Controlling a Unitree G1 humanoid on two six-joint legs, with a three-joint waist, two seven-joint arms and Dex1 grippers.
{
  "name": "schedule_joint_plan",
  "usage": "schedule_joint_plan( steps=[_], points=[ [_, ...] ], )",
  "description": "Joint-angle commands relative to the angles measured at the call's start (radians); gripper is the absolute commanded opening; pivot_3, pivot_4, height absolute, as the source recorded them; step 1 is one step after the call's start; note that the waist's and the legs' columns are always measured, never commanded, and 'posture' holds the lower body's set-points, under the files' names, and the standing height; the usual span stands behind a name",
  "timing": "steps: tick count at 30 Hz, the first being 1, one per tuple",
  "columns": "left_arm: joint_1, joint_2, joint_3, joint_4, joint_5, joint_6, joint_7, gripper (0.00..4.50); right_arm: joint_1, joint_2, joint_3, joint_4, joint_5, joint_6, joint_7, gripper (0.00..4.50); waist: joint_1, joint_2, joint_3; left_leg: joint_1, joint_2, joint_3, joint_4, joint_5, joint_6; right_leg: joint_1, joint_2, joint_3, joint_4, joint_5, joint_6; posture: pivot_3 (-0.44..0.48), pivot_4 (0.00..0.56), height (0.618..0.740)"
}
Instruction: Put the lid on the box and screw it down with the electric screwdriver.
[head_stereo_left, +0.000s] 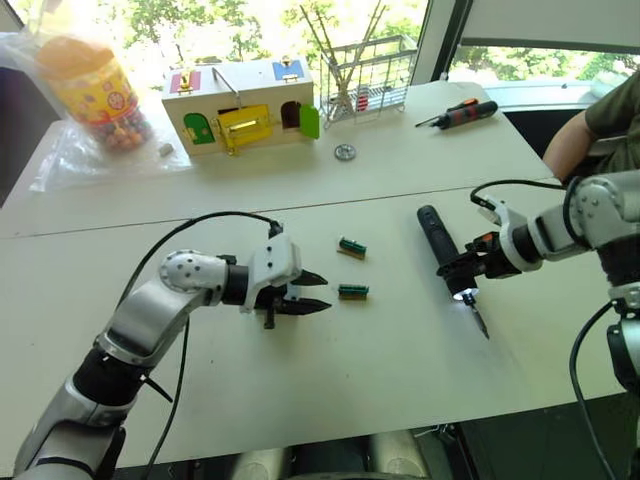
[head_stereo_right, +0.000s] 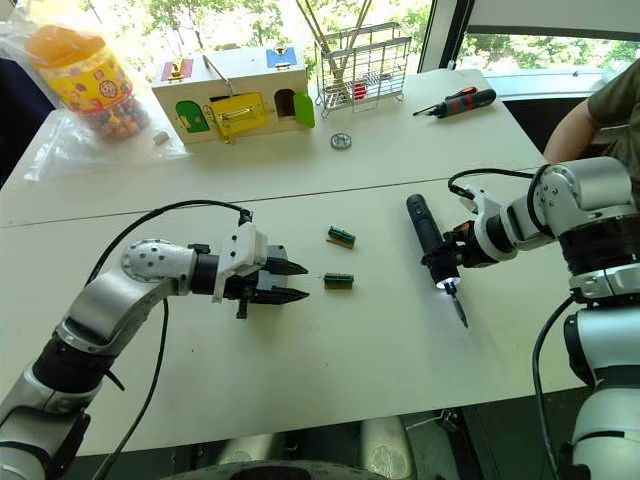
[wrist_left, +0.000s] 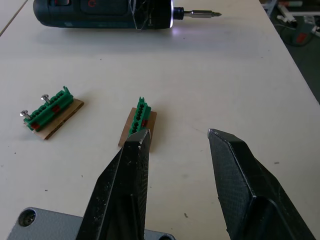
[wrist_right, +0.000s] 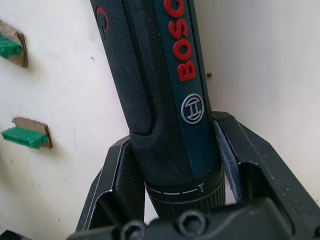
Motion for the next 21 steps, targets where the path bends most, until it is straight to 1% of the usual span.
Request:
schedule_joint_plan(
  steps=[1,4,5,6,9,10,12,14,16,18,19,21],
  points=[
    [0.008,-0.004,0.007,-0.023,0.011,-0.012,0.017,1.89,-0.044,0.022,-0.007,0.015,-0.032,0.006,0.021,1.73,0.005,0.000,0.000,0.000,0.000,0.000,0.000,0.000,0.000,0.000,0.000,0.000,0.000,0.000,0.000,0.000,0.150,0.740],
    [0.019,0.002,0.011,-0.013,0.019,-0.017,0.024,1.89,-0.041,0.036,-0.007,0.021,-0.058,0.006,0.023,1.73,0.008,0.000,0.000,0.000,0.000,-0.001,0.000,0.000,0.000,0.000,0.000,-0.001,0.000,0.000,0.000,0.000,0.150,0.740],
    [0.022,0.007,0.015,-0.013,0.021,-0.017,0.025,1.83,-0.037,0.037,-0.008,0.017,-0.064,0.006,0.025,2.78,0.007,0.000,0.000,0.000,-0.001,-0.001,0.000,0.000,0.000,0.001,0.000,-0.001,0.000,0.000,0.000,0.000,0.150,0.740],
    [0.023,0.012,0.020,-0.012,0.021,-0.017,0.024,1.83,-0.034,0.037,-0.009,0.012,-0.069,0.006,0.029,3.10,0.006,0.000,0.000,0.000,-0.001,-0.001,0.001,0.000,0.000,0.001,0.000,-0.001,0.000,0.000,0.000,0.000,0.150,0.740],
    [0.019,0.028,0.034,-0.015,0.022,-0.015,0.017,1.83,-0.028,0.039,-0.017,0.001,-0.086,0.006,0.028,4.30,0.006,0.000,0.000,0.000,-0.001,-0.001,0.001,0.000,0.000,0.001,0.000,-0.001,0.000,0.000,0.000,0.000,0.150,0.740],
    [0.013,0.038,0.042,-0.015,0.020,-0.016,0.011,1.83,-0.028,0.043,-0.029,-0.004,-0.098,0.006,0.024,4.44,0.006,0.000,0.000,0.000,-0.001,-0.001,0.002,0.000,0.000,0.002,0.000,-0.001,0.000,0.000,0.000,0.000,0.150,0.740],
    [-0.009,0.057,0.073,0.002,0.015,-0.015,0.005,1.83,-0.028,0.045,-0.055,-0.044,-0.123,-0.016,0.032,4.44,0.006,0.000,0.000,0.000,-0.001,-0.001,0.002,0.000,0.000,0.002,0.000,-0.001,0.000,0.000,0.000,0.000,0.150,0.740],
    [-0.041,0.063,0.151,0.054,-0.027,0.007,0.014,1.83,-0.029,0.042,-0.082,-0.145,-0.142,-0.139,0.077,4.44,0.006,0.000,0.000,0.000,-0.001,-0.001,0.002,0.000,0.000,0.002,0.000,-0.001,0.000,0.000,0.000,0.000,0.150,0.740],
    [-0.070,0.050,0.253,0.123,-0.102,0.058,0.040,1.83,-0.025,0.106,-0.210,-0.242,-0.114,-0.306,0.105,4.44,0.000,0.000,0.000,0.000,-0.001,-0.001,0.002,0.000,0.000,0.000,0.000,-0.001,0.002,0.000,0.000,0.000,0.150,0.740],
    [-0.082,0.047,0.309,0.168,-0.134,0.078,0.049,1.83,-0.016,0.160,-0.298,-0.291,-0.100,-0.381,0.105,4.44,-0.007,0.000,0.000,0.000,0.000,-0.001,0.001,0.000,0.000,-0.001,0.001,-0.001,0.003,0.000,0.001,0.000,0.150,0.740],
    [-0.084,0.042,0.343,0.195,-0.142,0.085,0.070,1.83,0.012,0.187,-0.320,-0.361,-0.109,-0.454,0.110,4.44,-0.007,0.000,0.000,0.000,0.001,-0.001,0.001,0.000,0.000,-0.001,0.001,-0.001,0.003,0.000,0.001,0.000,0.150,0.740],
    [-0.073,0.042,0.393,0.225,-0.153,0.102,0.103,1.83,0.086,0.220,-0.324,-0.503,-0.152,-0.584,0.115,4.44,-0.004,-0.001,0.000,0.000,0.001,-0.002,0.000,0.000,0.000,-0.002,0.002,-0.002,0.004,0.000,0.001,0.000,0.150,0.740]
  ],
)
